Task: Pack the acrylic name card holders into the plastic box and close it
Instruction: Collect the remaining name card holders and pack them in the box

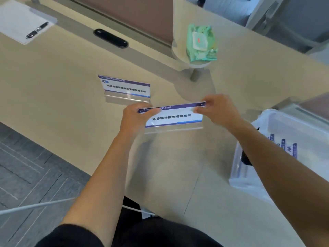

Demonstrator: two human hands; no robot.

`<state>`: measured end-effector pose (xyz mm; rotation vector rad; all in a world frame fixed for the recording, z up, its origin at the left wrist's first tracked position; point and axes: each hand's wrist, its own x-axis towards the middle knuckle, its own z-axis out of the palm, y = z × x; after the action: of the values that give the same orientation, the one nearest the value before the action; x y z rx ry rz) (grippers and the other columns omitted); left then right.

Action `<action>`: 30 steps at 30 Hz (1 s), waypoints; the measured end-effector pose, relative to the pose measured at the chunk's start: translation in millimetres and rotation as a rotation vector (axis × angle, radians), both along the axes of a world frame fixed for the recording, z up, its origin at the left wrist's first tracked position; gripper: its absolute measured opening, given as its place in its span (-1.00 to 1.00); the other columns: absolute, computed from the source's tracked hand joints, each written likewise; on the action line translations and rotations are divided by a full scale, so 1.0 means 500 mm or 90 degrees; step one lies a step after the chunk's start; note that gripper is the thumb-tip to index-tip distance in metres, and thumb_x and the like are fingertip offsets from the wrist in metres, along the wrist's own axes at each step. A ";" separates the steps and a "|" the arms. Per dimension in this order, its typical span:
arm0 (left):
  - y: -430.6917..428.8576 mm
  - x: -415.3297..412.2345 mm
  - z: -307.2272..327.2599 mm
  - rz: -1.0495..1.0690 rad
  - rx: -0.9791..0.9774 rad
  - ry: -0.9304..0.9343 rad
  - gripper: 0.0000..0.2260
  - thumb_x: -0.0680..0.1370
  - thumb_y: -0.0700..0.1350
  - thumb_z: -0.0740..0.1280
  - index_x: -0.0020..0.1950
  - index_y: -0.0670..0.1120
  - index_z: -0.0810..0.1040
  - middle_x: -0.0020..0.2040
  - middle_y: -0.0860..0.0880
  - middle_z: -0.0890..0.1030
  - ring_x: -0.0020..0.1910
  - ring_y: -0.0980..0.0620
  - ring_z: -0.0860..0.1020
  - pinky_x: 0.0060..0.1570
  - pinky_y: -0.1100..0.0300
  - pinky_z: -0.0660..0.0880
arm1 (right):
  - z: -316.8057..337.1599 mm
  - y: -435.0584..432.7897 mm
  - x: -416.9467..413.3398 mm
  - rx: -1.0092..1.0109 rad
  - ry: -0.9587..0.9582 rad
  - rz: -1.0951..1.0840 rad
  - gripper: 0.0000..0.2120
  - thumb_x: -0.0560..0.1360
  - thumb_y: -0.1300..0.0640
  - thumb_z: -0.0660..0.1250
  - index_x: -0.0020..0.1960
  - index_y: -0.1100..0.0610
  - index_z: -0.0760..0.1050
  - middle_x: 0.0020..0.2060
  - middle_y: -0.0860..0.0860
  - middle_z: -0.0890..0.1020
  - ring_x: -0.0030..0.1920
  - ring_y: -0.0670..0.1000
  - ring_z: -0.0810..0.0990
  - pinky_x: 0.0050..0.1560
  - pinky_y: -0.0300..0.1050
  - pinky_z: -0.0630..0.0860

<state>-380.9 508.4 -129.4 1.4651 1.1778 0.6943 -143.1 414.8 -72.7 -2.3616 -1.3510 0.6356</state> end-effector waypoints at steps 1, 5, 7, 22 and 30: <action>-0.021 0.020 0.025 0.004 0.014 -0.017 -0.91 0.41 -0.07 0.54 -0.20 -0.07 0.70 -0.29 0.03 0.66 -0.31 0.17 0.55 -0.22 0.30 0.42 | 0.014 -0.018 0.022 0.039 0.025 -0.021 -0.69 0.39 -0.04 0.53 -0.19 0.20 0.57 -0.41 0.01 0.50 -0.35 -0.01 0.42 -0.33 -0.17 0.31; -0.099 0.095 0.113 0.050 0.070 -0.067 -0.86 0.45 -0.15 0.50 -0.21 -0.21 0.65 -0.37 0.12 0.58 -0.39 0.24 0.47 -0.27 0.41 0.37 | 0.074 -0.094 0.069 0.220 0.209 -0.104 -0.84 0.44 0.07 0.52 -0.24 0.07 0.59 -0.48 -0.18 0.58 -0.45 -0.23 0.46 -0.34 -0.39 0.33; -0.135 0.124 0.150 0.055 0.106 -0.073 -0.82 0.46 -0.13 0.49 -0.24 -0.21 0.60 -0.37 0.09 0.55 -0.39 0.24 0.45 -0.27 0.41 0.36 | 0.096 -0.124 0.073 0.291 0.286 -0.169 -0.86 0.54 0.03 0.41 -0.18 0.02 0.58 -0.48 -0.27 0.58 -0.41 -0.29 0.49 -0.27 -0.40 0.36; -0.283 0.140 0.207 -0.050 0.129 -0.136 -0.76 0.47 -0.03 0.49 -0.27 -0.15 0.54 -0.33 0.03 0.57 -0.37 0.22 0.49 -0.32 0.37 0.38 | 0.192 -0.271 0.002 0.341 0.401 -0.438 -0.63 0.50 -0.21 0.33 0.06 0.07 0.42 -0.30 -0.05 0.63 -0.40 -0.13 0.62 -0.31 -0.21 0.52; -0.358 0.132 0.232 -0.182 0.100 -0.185 -0.82 0.53 0.00 0.41 -0.25 0.01 0.63 -0.35 0.16 0.61 -0.35 0.23 0.50 -0.27 0.38 0.37 | 0.256 -0.410 -0.026 0.365 0.313 -0.474 -0.65 0.38 -0.21 0.41 -0.18 0.09 0.52 -0.24 0.09 0.74 -0.15 0.17 0.74 0.01 0.13 0.67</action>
<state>-315.0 329.3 -13.6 1.5627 0.6875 0.7825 -156.2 209.7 55.3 -1.8497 -0.3196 0.4616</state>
